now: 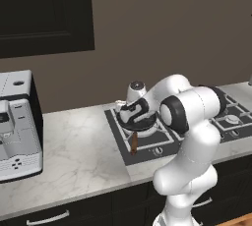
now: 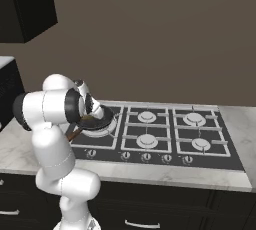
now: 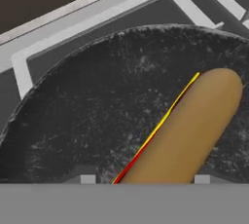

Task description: Place the cold items (potato and tomato) from the fridge in one tupperware on the dining counter. Place the warm items (hot dog and kebab skewer) in the stove area in another tupperware.

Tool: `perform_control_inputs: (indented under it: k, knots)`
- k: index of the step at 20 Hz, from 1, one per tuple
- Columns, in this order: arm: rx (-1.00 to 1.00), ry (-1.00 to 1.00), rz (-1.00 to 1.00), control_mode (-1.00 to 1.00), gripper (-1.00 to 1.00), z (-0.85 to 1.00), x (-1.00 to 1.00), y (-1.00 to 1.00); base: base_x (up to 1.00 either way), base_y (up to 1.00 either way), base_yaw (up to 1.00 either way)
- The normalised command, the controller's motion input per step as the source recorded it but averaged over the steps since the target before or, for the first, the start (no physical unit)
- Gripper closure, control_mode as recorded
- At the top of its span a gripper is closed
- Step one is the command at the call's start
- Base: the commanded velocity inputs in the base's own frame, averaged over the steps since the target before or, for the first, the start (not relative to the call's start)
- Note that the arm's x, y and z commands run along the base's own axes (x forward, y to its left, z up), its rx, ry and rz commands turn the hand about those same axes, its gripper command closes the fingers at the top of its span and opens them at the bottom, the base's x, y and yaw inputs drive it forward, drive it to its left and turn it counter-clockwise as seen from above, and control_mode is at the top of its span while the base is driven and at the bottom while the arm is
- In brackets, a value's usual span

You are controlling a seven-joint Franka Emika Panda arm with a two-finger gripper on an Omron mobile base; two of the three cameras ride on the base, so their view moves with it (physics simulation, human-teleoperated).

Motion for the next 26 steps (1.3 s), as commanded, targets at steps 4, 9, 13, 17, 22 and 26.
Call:
perform_control_inputs:
  k: [4, 9, 13, 17, 22, 26]
  knots:
    - [0.0, -0.38, 0.0, -1.0, 1.0, 0.15, -0.55, 0.0, 0.0, 0.0, 0.0]
    - [0.03, -0.13, 0.0, -1.0, 1.0, 0.59, -0.48, -0.02, 0.0, 0.0, 0.0]
    - [0.13, 0.0, 0.0, -1.0, 1.0, 0.95, -0.16, -0.16, 0.0, 0.0, 0.0]
    - [0.14, 0.02, 0.0, -1.0, 1.0, 1.0, 0.0, -0.19, 0.0, 0.0, 0.0]
    - [0.11, 0.16, 0.0, -1.0, 1.0, 0.98, 0.04, -0.17, 0.0, 0.0, 0.0]
    - [0.0, 0.25, -0.02, -1.0, 1.0, 0.91, -0.08, -0.12, 0.0, 0.0, 0.0]
